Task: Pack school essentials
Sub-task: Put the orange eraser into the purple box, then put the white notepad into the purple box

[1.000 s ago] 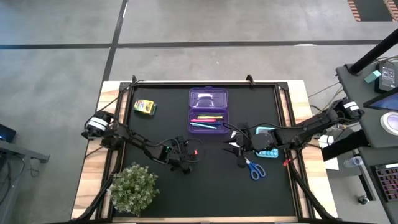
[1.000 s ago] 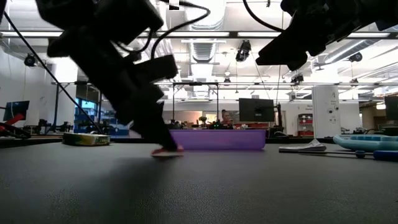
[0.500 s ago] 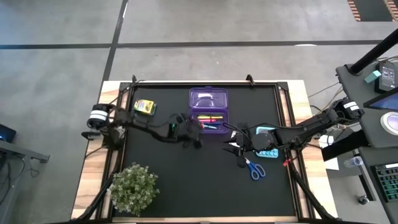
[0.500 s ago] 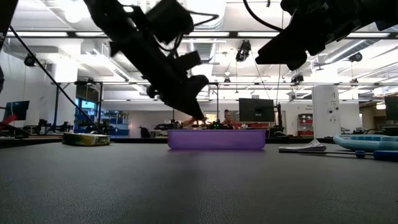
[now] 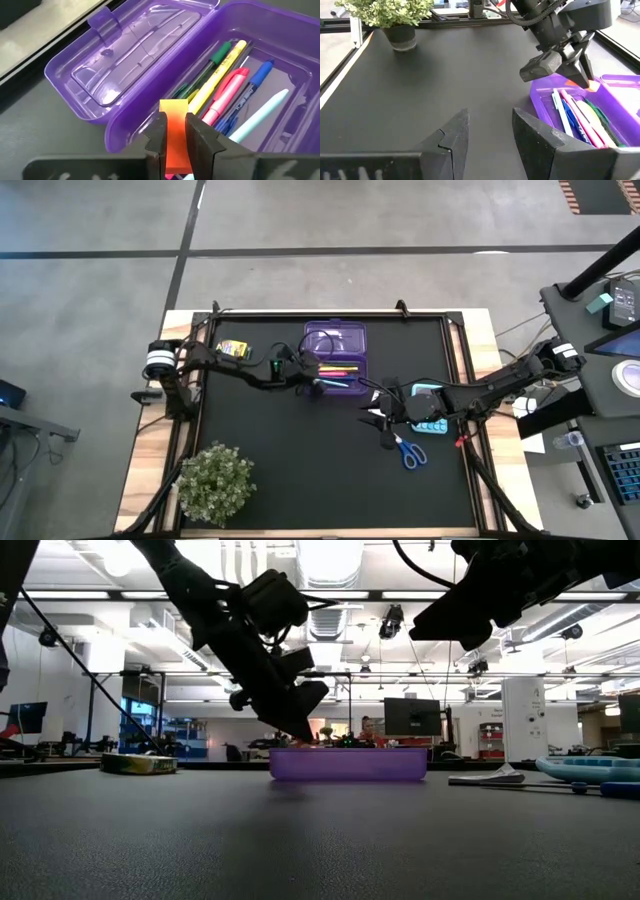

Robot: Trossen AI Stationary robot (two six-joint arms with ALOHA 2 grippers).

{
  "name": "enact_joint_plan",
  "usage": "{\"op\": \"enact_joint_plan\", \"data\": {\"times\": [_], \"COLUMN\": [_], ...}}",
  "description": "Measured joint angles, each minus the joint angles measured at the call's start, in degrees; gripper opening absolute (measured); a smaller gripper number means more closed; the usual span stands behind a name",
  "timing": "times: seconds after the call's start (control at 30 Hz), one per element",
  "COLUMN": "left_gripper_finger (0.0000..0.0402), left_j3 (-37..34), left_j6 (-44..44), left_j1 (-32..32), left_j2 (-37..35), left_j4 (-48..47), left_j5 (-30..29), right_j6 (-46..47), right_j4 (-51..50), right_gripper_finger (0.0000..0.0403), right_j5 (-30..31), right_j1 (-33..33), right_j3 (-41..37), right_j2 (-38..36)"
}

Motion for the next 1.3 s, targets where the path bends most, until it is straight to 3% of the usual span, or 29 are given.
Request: {"op": "enact_joint_plan", "data": {"times": [0.13,0.4,0.63,0.87,1.13,1.23,1.3], "left_gripper_finger": [0.0054,0.0128,0.0138,0.0138,0.0138,0.0138,0.0138], "left_j3": [0.00,0.27,0.44,-0.20,-0.22,-0.22,-0.22], "left_j6": [0.00,0.26,-1.39,2.98,9.49,9.45,9.90], "left_j1": [0.11,0.13,-1.52,-13.23,-26.78,-29.10,-30.10], "left_j2": [0.00,-0.04,-3.72,-10.69,-12.07,-12.07,-12.07], "left_j4": [0.00,0.00,0.18,8.94,18.40,18.45,18.43], "left_j5": [-0.27,-0.34,-0.27,-0.34,-0.37,-0.39,-0.52], "right_j6": [-0.18,-3.66,-8.40,-15.80,-19.22,-15.75,-11.88], "right_j4": [0.00,0.17,0.52,4.76,7.14,3.37,-4.70], "right_gripper_finger": [0.0139,0.0139,0.0139,0.0139,0.0139,0.0139,0.0139], "right_j5": [0.01,-0.01,0.01,-0.01,-0.02,-0.04,-0.35], "right_j1": [0.00,0.00,-0.14,-0.94,-2.70,-3.36,-3.66], "right_j3": [0.00,-0.02,0.02,0.09,2.73,5.42,8.32], "right_j2": [0.00,0.00,0.00,0.00,0.00,-0.02,-0.02]}}
